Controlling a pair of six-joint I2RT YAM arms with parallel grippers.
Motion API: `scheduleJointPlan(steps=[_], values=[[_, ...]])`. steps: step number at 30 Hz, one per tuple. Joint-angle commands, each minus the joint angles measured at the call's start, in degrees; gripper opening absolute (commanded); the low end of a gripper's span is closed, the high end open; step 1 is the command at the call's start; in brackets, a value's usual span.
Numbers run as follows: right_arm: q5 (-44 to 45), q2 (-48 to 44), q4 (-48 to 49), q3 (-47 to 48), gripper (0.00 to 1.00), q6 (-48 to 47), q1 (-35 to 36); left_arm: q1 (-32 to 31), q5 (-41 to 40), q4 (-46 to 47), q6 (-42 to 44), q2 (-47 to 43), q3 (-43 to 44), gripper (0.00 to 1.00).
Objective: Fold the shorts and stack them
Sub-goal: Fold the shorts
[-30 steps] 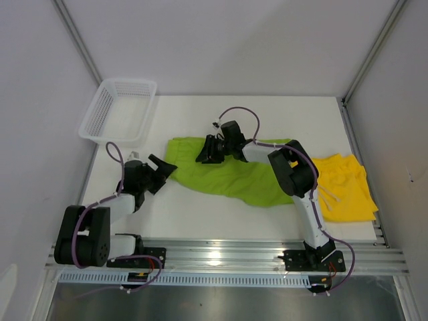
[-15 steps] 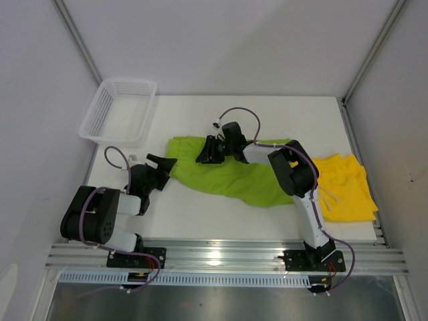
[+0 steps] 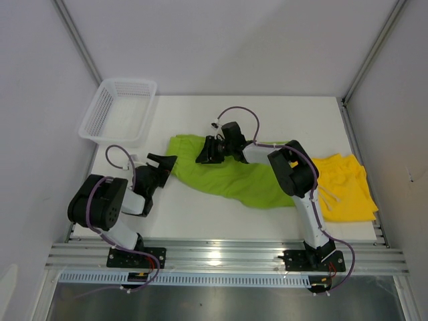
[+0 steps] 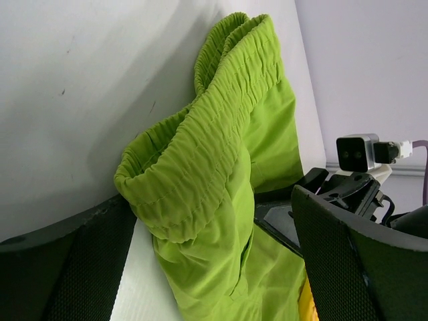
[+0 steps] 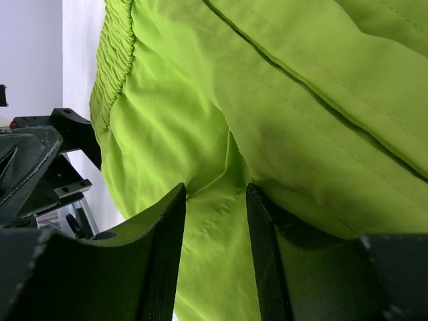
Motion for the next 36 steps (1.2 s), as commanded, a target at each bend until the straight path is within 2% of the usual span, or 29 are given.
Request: scheduleJointPlan(steps=[1,4,7,10,13,18,20,26,30,32,33,34,36], values=[[1.11,1.12,-7.28,-0.75,0.45,-3.16,1.23,-0.45,-2.82,2.01,3.36,1.92,-0.5,0.96],[1.2,1.12,-7.72,-0.4,0.45,-3.6,1.58,-0.45,-2.74,3.15,4.15,3.15,0.82,0.95],[1.55,1.21,-8.6,0.04,0.45,-4.57,2.02,-0.45,-1.78,4.73,7.92,4.73,3.72,0.88],[1.64,1.21,-8.51,-0.04,0.45,-5.01,2.11,-0.45,-0.98,5.26,9.68,5.96,5.74,0.81],[1.55,1.21,-8.51,-0.04,0.45,-5.18,2.11,-0.54,-0.98,6.14,10.48,5.97,6.19,0.67],[1.38,1.12,-8.51,-0.04,0.45,-5.27,2.11,-0.54,-1.42,6.76,13.03,4.21,6.1,0.59],[1.29,1.21,-8.51,0.04,0.44,-5.54,2.11,-0.54,-1.68,6.59,14.96,2.46,6.1,0.51],[1.55,1.73,-11.59,1.98,0.43,-6.68,2.55,-3.17,-4.14,3.25,24.79,-4.3,6.1,0.35],[1.55,3.31,-13.69,6.18,0.42,-6.77,3.16,-7.73,-8.53,-1.84,32.52,-8.79,6.54,0.16],[1.73,4.36,-14.75,8.3,0.42,-6.77,3.78,-9.23,-11.15,-3.34,34.56,-11.42,6.36,0.11],[1.73,4.72,-15.62,9.35,0.41,-6.59,4.04,-9.94,-12.22,-4.3,36.57,-12.31,6.45,0.04],[1.64,5.5,-15.8,11.01,0.4,-6.5,4.3,-11.25,-13.19,-6.49,37.54,-13.18,6.54,0.0],[1.64,5.95,-15.11,11.99,0.34,-5.28,5.09,-13.01,-16.95,-8.87,40.26,-16.25,6.1,0.0]])
